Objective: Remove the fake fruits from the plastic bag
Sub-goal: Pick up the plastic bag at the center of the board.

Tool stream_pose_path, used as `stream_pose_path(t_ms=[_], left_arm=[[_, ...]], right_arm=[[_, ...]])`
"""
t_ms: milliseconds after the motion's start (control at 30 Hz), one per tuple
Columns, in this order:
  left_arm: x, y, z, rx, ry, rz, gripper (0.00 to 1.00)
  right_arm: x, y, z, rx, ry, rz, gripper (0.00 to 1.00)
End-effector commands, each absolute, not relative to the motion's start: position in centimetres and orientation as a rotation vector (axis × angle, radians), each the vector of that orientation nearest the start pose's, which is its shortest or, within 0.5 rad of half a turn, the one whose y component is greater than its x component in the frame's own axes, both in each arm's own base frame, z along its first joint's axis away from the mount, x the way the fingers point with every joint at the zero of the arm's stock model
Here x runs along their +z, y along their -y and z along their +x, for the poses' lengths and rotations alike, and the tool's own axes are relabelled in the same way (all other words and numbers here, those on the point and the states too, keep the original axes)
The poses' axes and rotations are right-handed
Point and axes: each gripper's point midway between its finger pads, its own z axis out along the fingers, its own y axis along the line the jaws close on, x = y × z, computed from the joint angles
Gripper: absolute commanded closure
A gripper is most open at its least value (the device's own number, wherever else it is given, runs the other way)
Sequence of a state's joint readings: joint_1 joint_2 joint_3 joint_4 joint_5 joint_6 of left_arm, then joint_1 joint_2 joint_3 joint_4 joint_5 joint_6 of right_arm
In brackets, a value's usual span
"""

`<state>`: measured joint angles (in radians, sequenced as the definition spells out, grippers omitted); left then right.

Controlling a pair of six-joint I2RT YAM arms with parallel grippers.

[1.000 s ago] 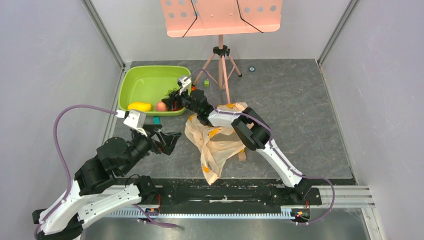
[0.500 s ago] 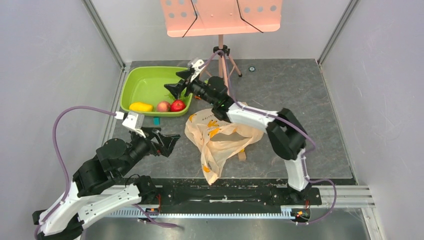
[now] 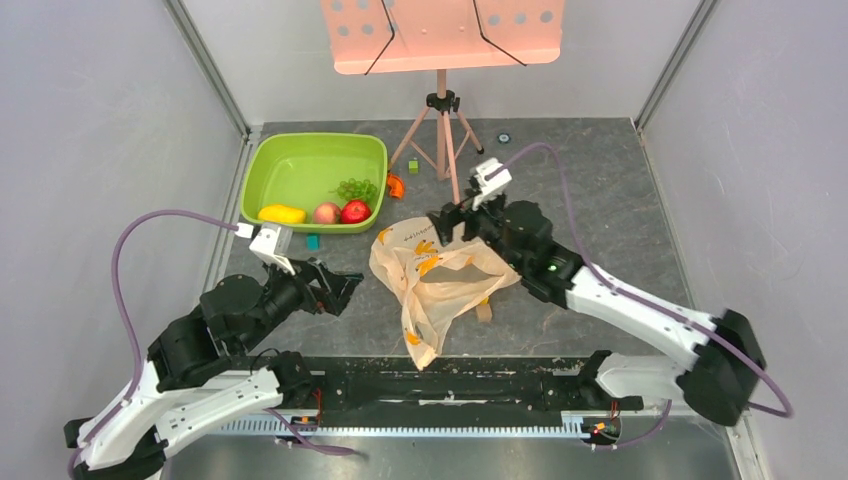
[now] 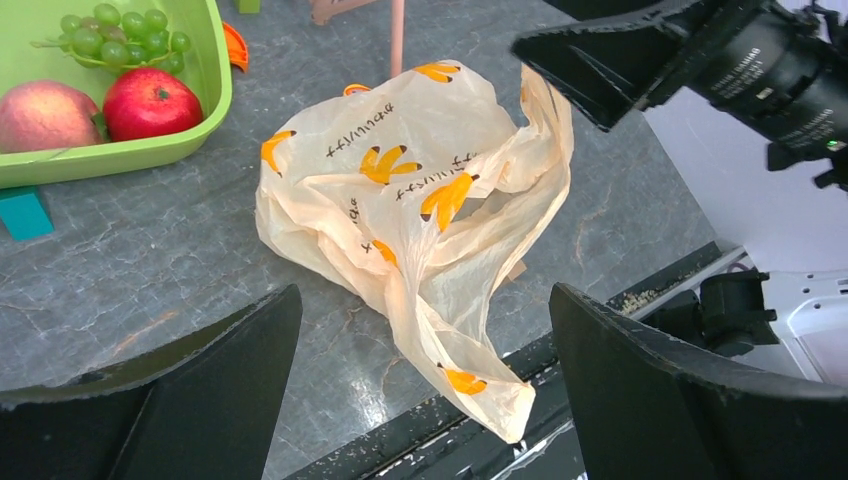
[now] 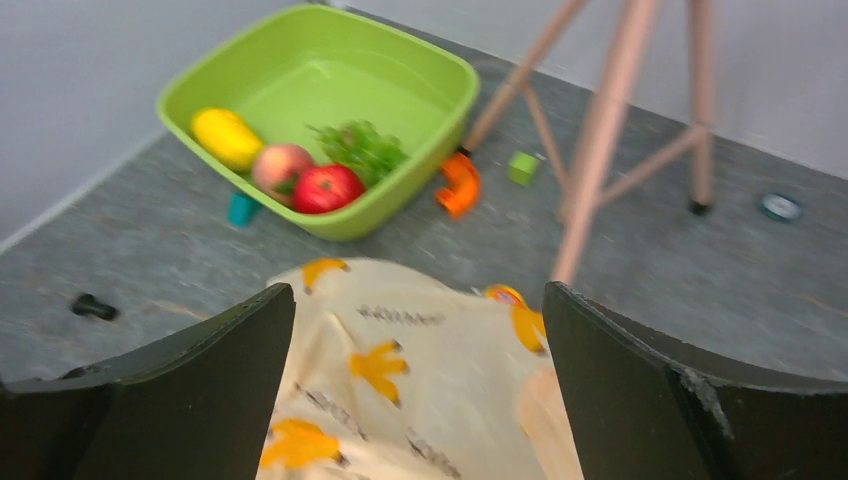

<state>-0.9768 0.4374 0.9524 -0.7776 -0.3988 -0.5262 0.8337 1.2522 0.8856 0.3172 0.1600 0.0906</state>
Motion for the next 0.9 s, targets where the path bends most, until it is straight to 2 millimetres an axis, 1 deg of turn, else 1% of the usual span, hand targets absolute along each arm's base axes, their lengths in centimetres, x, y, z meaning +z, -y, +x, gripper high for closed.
stream_pose_path(t_ms=[0,33,67,167,233,300,467,500,567,600,700,833,867], left_arm=[[30.3,14.0,14.5,-0.768,-1.864,0.097,0.00],[30.3,14.0,14.5,-0.772,-1.864,0.096,0.00],[30.3,14.0,14.4,-0.778,-1.864,0.092,0.00],[30.1,14.0,14.3,-0.794,-1.864,0.085,0.00],[30.0,14.1,14.3,-0.804,-1.865,0.077,0.00],[29.9,14.4,14.3,-0.814,-1.867,0.074,0.00],[29.7,15.1,14.2,-0.844,-1.872,0.080,0.00],[29.7,15.2,14.2,-0.845,-1.872,0.081,0.00],[29.6,15.3,14.3,-0.844,-1.875,0.084,0.00],[29.6,15.3,14.3,-0.844,-1.874,0.084,0.00],[29.5,15.3,14.3,-0.845,-1.872,0.081,0.00],[29.6,15.1,14.2,-0.849,-1.866,0.079,0.00],[29.6,15.0,14.2,-0.851,-1.863,0.078,0.00]], right_arm=[[24.7,-24.2,29.3,0.301,-1.723,-0.539,0.02],[24.5,-23.5,29.0,0.281,-1.724,-0.553,0.02],[23.9,-22.6,28.5,0.248,-1.746,-0.567,0.02],[22.9,-20.4,27.8,0.175,-1.773,-0.563,0.02],[22.3,-19.7,27.2,0.155,-1.780,-0.581,0.02],[21.3,-19.8,26.5,0.165,-1.771,-0.663,0.02],[17.7,-20.7,24.6,0.171,-1.710,-0.971,0.02],[17.2,-20.8,24.4,0.174,-1.694,-1.000,0.02],[16.3,-21.1,24.4,0.168,-1.639,-1.046,0.02],[16.4,-21.4,24.6,0.165,-1.607,-1.044,0.02],[15.1,-21.4,25.5,0.116,-1.566,-1.052,0.02],[13.6,-21.1,27.3,0.019,-1.601,-1.016,0.02],[13.5,-21.0,27.8,-0.002,-1.611,-0.997,0.06]])
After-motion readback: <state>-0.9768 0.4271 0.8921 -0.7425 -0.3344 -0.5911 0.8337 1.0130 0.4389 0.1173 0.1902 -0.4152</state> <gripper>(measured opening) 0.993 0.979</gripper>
